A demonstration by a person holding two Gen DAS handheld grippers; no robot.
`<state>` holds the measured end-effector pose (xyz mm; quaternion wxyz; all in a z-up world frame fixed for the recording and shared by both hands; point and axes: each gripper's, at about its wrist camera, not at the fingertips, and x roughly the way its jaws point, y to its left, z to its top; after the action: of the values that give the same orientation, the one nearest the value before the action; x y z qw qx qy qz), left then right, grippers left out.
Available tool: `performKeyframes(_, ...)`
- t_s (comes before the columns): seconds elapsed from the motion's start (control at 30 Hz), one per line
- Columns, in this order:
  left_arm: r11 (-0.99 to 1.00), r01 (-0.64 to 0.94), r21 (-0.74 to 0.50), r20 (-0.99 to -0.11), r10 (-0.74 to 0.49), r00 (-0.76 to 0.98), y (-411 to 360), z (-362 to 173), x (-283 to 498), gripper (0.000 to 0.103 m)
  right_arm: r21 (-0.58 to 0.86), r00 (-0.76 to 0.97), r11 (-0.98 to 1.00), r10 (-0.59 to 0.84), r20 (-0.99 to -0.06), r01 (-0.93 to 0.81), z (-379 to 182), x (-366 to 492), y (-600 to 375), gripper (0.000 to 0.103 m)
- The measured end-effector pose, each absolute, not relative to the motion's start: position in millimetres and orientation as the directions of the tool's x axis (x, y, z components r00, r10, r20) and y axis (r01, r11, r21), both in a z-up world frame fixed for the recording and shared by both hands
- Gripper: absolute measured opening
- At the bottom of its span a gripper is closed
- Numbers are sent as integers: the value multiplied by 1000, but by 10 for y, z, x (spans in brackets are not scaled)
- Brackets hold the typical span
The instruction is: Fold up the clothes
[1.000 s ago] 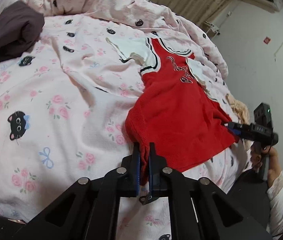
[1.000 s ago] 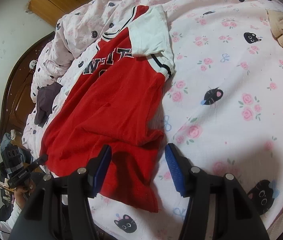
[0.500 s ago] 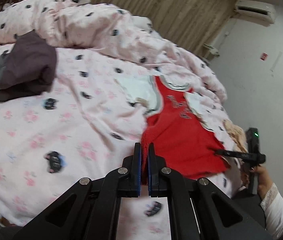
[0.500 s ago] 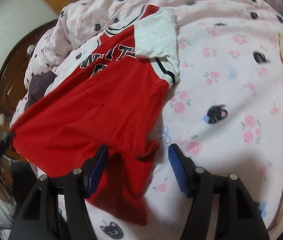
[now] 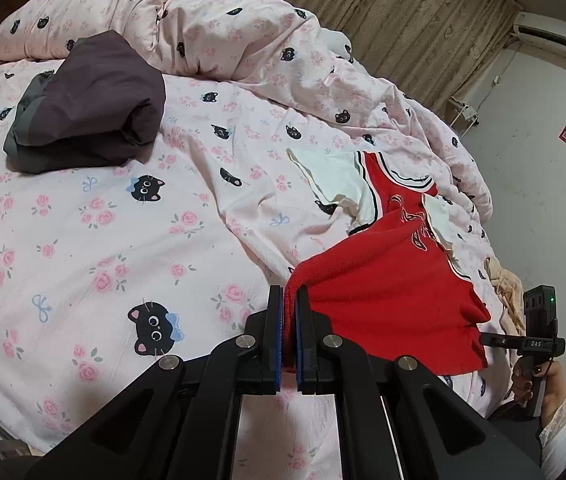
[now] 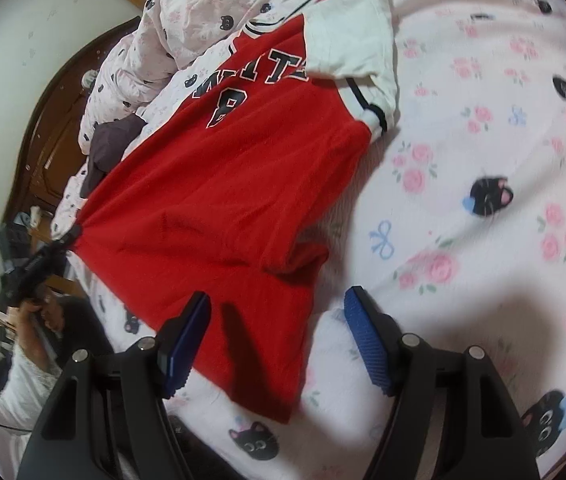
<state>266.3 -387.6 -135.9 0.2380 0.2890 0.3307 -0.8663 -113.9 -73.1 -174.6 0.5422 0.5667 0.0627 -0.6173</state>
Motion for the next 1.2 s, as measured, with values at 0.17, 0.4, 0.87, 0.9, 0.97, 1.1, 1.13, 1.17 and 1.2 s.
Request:
performKeyframes(0.17,-667,590,-455,-650,-204,-732,-3873,-1382,2631,4,542,255,-392,-584,-771,744,-1743,-1059,-730,69)
performKeyframes(0.4,-668,581,-465,-646,-193,-739,-3847,-1393,2599,4,544,249,-435,-570,-783,717,-1777,-1083,-663,14)
performKeyframes(0.87,-714,421,-559,-608,8,-794,-3469,-973,2633,4,649,240,-352,-726,-644,674,-1058,-871,-37,6)
performKeyframes(0.9,-716,409,-566,-608,27,-794,-3435,-943,2615,4,658,237,-348,-738,-632,668,-1006,-883,21,6)
performKeyframes(0.97,-718,388,-577,-610,64,-789,-3367,-889,2577,4,686,237,-329,-769,-594,649,-889,-928,166,6)
performKeyframes(1.1,-725,401,-560,-668,110,-736,-3253,-985,2470,4,681,226,-334,-772,-594,652,-797,-962,359,6)
performKeyframes(1.13,-722,411,-556,-687,122,-716,-3234,-1050,2454,4,666,219,-351,-757,-616,659,-810,-957,385,6)
performKeyframes(1.17,-719,421,-552,-705,133,-697,-3215,-1115,2438,4,656,216,-367,-743,-633,659,-844,-952,401,6)
performKeyframes(1.2,-716,432,-548,-722,143,-677,-3197,-1183,2425,4,648,215,-384,-729,-650,657,-894,-946,415,6)
